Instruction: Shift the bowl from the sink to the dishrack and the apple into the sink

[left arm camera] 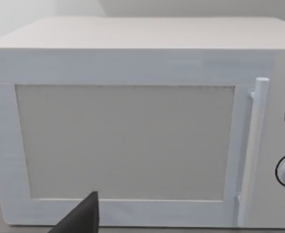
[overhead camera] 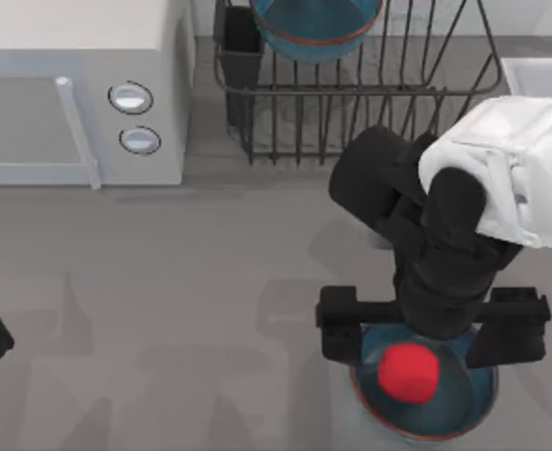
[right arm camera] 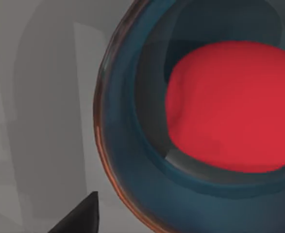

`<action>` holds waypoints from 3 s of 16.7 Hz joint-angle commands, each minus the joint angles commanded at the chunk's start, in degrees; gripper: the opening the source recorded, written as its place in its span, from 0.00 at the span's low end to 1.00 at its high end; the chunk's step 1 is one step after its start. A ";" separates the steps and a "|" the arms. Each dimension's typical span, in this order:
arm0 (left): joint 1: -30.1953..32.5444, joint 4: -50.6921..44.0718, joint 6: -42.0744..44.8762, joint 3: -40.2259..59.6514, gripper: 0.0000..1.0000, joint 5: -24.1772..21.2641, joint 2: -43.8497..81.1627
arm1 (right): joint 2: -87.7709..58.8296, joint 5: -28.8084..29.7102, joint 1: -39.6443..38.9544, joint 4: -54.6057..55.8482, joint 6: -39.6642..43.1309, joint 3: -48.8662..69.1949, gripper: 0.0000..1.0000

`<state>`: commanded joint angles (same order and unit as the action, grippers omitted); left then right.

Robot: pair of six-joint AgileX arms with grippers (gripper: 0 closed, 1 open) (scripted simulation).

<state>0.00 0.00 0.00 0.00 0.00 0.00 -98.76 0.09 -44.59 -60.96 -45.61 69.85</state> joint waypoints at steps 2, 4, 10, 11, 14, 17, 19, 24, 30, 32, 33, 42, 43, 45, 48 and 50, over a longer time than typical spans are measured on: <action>0.00 0.00 0.00 0.00 1.00 0.00 0.00 | -1.33 0.17 0.01 3.11 -0.08 -1.83 1.00; 0.00 0.00 0.00 0.00 1.00 0.00 0.00 | -3.38 0.07 -0.11 7.91 -0.10 -4.53 1.00; 0.00 0.00 0.00 0.00 1.00 0.00 0.00 | -9.25 -0.12 -0.46 21.27 -0.29 -12.05 1.00; 0.00 0.00 0.00 0.00 1.00 0.00 0.00 | -9.53 -0.05 -0.47 21.83 -0.31 -12.42 1.00; 0.00 0.00 0.00 0.00 1.00 0.00 0.00 | -9.56 -0.05 -0.47 21.89 -0.31 -12.46 1.00; 0.00 0.00 0.00 0.00 1.00 0.00 0.00 | -9.56 -0.05 -0.47 21.89 -0.31 -12.46 0.85; 0.00 0.00 0.00 0.00 1.00 0.00 0.00 | -9.56 -0.05 -0.47 21.89 -0.31 -12.46 0.70; 0.00 0.00 0.00 0.00 1.00 0.00 0.00 | -9.56 -0.05 -0.47 21.89 -0.31 -12.46 0.32; 0.00 0.00 0.00 0.00 1.00 0.00 0.00 | -9.56 -0.05 -0.47 21.89 -0.31 -12.46 0.00; 0.00 0.00 0.00 0.00 1.00 0.00 0.00 | -9.56 -0.05 -0.47 21.89 -0.31 -12.46 0.00; 0.00 0.00 0.00 0.00 1.00 0.00 0.00 | -9.56 -0.05 -0.47 21.89 -0.31 -12.46 0.00; 0.00 0.00 0.00 0.00 1.00 0.00 0.00 | -4.26 1.34 -0.76 13.05 0.41 -6.09 0.00; 0.00 0.00 0.00 0.00 1.00 0.00 0.00 | -3.54 1.25 -0.81 10.56 0.47 -4.56 0.00; 0.00 0.00 0.00 0.00 1.00 0.00 0.00 | -1.90 1.00 -0.84 5.11 0.60 -1.32 0.00; 0.00 0.00 0.00 0.00 1.00 0.00 0.00 | 0.57 0.94 -0.65 -1.53 0.73 2.97 0.00; 0.00 0.00 0.00 0.00 1.00 0.00 0.00 | 1.51 1.07 -0.59 -3.37 0.83 4.42 0.00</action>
<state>0.00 0.00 0.00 0.00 0.00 0.00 -97.24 1.16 -45.18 -64.33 -44.78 74.28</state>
